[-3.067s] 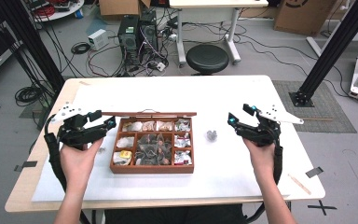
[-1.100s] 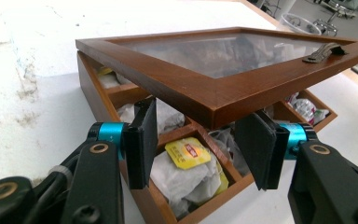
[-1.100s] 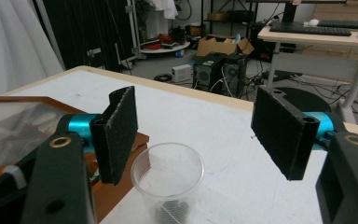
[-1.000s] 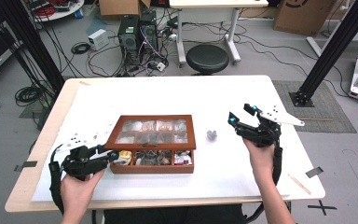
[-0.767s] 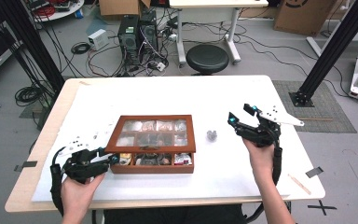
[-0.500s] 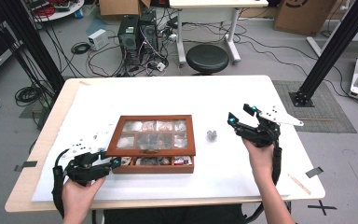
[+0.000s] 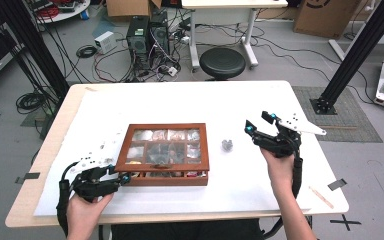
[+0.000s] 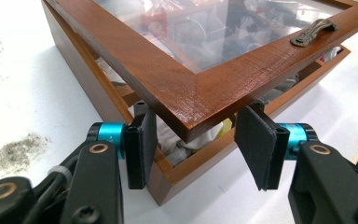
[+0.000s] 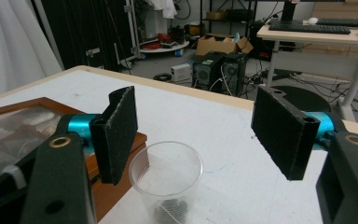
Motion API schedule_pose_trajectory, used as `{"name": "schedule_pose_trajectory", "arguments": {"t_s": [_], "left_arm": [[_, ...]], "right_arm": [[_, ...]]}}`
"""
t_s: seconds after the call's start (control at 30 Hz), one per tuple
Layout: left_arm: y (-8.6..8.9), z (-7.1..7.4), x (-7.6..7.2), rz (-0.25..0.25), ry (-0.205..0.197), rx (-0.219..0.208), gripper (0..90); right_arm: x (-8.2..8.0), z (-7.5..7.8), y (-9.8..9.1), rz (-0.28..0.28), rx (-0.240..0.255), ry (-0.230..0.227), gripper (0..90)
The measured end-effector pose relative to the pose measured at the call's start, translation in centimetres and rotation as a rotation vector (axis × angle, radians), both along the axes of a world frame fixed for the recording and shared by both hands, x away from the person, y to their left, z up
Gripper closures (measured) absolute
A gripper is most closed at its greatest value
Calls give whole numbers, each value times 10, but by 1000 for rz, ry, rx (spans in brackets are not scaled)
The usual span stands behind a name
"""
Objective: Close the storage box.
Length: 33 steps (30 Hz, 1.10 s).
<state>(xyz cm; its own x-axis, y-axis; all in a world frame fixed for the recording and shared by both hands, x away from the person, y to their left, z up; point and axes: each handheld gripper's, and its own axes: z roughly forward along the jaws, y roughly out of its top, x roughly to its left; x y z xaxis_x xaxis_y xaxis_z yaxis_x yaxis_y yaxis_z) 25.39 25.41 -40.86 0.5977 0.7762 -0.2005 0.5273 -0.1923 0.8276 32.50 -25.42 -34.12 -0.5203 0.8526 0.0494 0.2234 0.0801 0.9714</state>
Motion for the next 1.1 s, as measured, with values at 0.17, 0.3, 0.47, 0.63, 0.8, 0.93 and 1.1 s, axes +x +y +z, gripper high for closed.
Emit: {"name": "schedule_pose_trajectory", "arguments": {"t_s": [0.17, 0.3, 0.47, 0.63, 0.8, 0.93, 1.1], "left_arm": [[-1, -1, -1, -3, -3, 15, 490], [-2, 0, -2, 0, -7, 26, 488], [-3, 0, -4, 4, -9, 37, 479], [-2, 2, -5, -1, 3, 44, 465], [0, 2, -5, -11, 11, 39, 460], [0, 3, -6, -13, 8, 55, 459], [-1, 4, -6, -5, 16, 69, 458]], "right_arm": [[1, -1, 0, -2, 0, 1, 320], [1, -1, 0, -2, 2, 5, 320], [1, -1, -1, -3, 2, 2, 320], [1, -1, 0, -3, 2, 6, 320], [1, -1, 0, -1, 4, 5, 319], [1, -1, 0, -2, 3, 8, 319], [1, -1, 0, -3, 4, 10, 319]]}}
